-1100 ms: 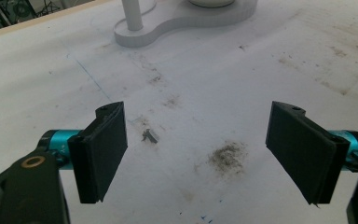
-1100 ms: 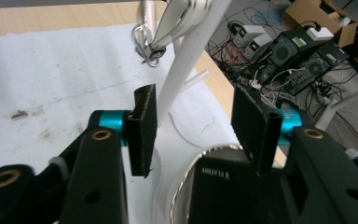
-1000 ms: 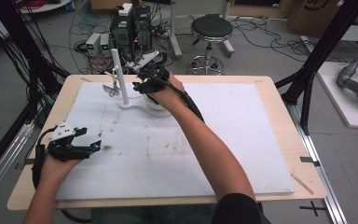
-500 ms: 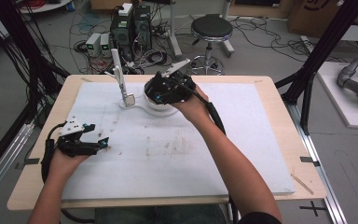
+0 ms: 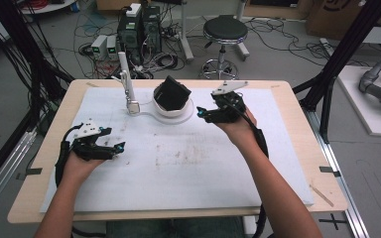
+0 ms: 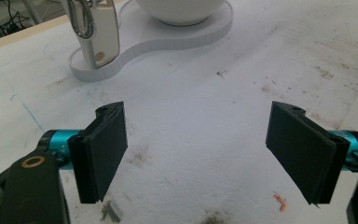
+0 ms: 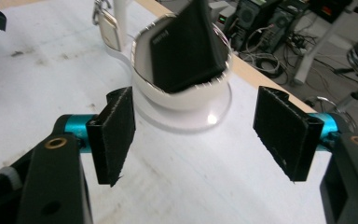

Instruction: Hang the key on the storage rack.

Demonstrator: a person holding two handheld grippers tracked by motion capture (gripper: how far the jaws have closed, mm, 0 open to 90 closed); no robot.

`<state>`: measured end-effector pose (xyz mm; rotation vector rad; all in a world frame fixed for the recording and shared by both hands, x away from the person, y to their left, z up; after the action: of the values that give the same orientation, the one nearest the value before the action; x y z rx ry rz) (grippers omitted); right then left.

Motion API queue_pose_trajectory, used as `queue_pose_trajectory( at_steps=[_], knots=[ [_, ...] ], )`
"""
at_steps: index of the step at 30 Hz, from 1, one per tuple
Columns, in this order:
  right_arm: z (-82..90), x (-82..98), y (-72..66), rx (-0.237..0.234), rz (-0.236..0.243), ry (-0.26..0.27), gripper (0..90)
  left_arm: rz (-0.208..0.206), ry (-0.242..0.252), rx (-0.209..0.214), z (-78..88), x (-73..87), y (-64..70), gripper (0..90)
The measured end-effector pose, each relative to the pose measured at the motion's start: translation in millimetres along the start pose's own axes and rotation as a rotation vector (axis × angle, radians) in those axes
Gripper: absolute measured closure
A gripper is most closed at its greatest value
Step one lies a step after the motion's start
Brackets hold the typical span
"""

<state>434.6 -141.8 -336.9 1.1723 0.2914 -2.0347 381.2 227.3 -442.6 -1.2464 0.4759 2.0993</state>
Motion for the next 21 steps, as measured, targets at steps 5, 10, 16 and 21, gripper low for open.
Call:
queue_pose_trajectory(
  at_steps=[5,10,16,21],
  knots=[
    [15.4,24.0,11.6,0.024,-0.037,0.012,29.2,-0.005,0.005,0.006,-4.7,-3.3,1.1,20.5],
    [28.8,48.7,17.7,0.037,-0.085,0.028,27.6,-0.011,0.004,0.008,-7.4,-4.6,1.8,20.5],
    [37.8,78.6,13.1,0.037,-0.138,0.049,24.4,-0.009,0.011,0.006,-4.5,-5.4,2.6,20.5],
    [38.8,101.2,13.3,0.026,-0.182,0.065,21.4,0.004,0.018,0.014,-4.4,-4.6,3.9,20.5]
  ],
)
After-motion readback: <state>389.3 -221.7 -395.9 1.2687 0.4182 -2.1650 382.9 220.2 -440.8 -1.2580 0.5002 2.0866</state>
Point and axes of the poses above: each handheld gripper's, and its own axes: z roughly backward along the jaws, x roughly out of its underside, y roughly to its right, the point moved 5 cm from there along -z, roughly forward along the jaws
